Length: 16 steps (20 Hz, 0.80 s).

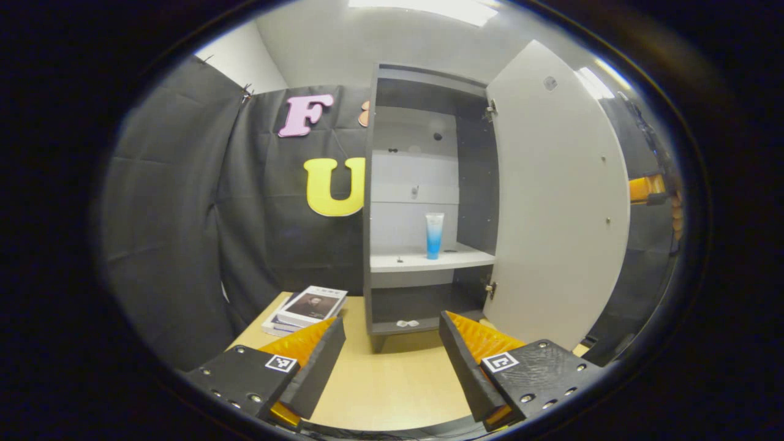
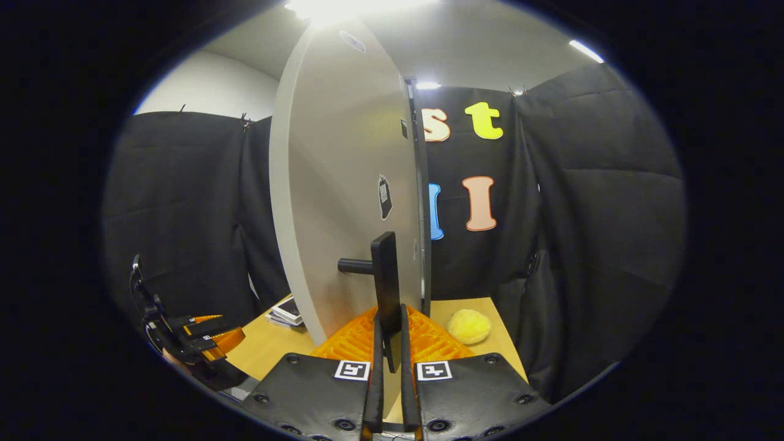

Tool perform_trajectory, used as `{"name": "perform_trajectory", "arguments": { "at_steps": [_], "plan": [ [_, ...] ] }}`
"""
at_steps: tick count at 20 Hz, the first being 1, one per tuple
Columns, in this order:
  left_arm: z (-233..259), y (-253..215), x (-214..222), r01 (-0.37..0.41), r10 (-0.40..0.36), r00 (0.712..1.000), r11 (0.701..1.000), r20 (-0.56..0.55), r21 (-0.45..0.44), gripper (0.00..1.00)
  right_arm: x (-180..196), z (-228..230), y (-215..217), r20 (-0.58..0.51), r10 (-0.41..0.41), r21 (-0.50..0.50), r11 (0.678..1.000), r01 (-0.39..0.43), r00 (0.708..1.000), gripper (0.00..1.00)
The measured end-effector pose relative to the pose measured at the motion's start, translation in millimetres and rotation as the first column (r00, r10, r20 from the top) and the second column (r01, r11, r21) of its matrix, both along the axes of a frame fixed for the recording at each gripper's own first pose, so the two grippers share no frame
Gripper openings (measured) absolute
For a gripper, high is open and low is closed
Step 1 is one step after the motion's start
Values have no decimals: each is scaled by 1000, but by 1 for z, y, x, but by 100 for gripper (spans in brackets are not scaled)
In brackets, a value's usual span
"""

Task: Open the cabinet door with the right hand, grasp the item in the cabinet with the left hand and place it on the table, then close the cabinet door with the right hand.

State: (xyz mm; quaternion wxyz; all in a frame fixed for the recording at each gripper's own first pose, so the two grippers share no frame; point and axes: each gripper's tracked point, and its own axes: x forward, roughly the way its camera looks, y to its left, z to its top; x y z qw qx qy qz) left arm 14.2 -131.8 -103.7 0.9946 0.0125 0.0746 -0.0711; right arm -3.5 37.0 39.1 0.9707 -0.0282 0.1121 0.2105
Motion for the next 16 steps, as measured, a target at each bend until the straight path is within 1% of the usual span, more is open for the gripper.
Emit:
{"name": "perform_trajectory", "arguments": {
  "at_steps": [2, 3, 4, 6, 10, 11, 12, 13, 14, 16],
  "plan": [
    [-2, -20, 5, 6, -7, 1000, 1000, -19, -22, 92, 4, 1, -8, -1, 17, -20, 1000, -17, 1000, 14],
    [-2, -29, 5, 0, 0, 999, 1000, -32, -21, 91, 5, 1, -11, -12, 23, -8, 1000, -23, 1000, 14],
    [0, -36, 6, -10, 10, 999, 1000, -40, -20, 93, 6, 1, -13, -27, 29, 17, 999, -29, 999, 14],
    [6, -50, 7, -24, 23, 999, 999, -41, -24, 92, 9, 1, -18, -46, 33, 54, 998, -31, 998, 13],
    [15, -62, 0, -58, 58, 998, 998, -32, 21, 91, 16, 1, -37, -38, 28, 68, 997, -26, 999, 13],
    [15, -66, -3, -69, 70, 997, 997, -33, 29, 91, 16, 1, -39, -42, 42, 86, 996, -39, 998, 11],
    [13, -67, -4, -81, 82, 996, 996, -35, 35, 91, 14, 0, -36, -52, 67, 110, 992, -60, 996, 11],
    [13, -70, -5, -92, 93, 995, 995, -36, 39, 91, 11, 1, -34, -56, 95, 132, 987, -87, 994, 13],
    [13, -73, -7, -102, 103, 994, 994, -37, 43, 92, 13, 2, -35, -51, 109, 139, 985, -101, 993, 14],
    [14, -79, -11, -111, 113, 993, 993, -43, 46, 91, 14, 1, -38, -40, 112, 123, 987, -106, 993, 14]
  ]
}}
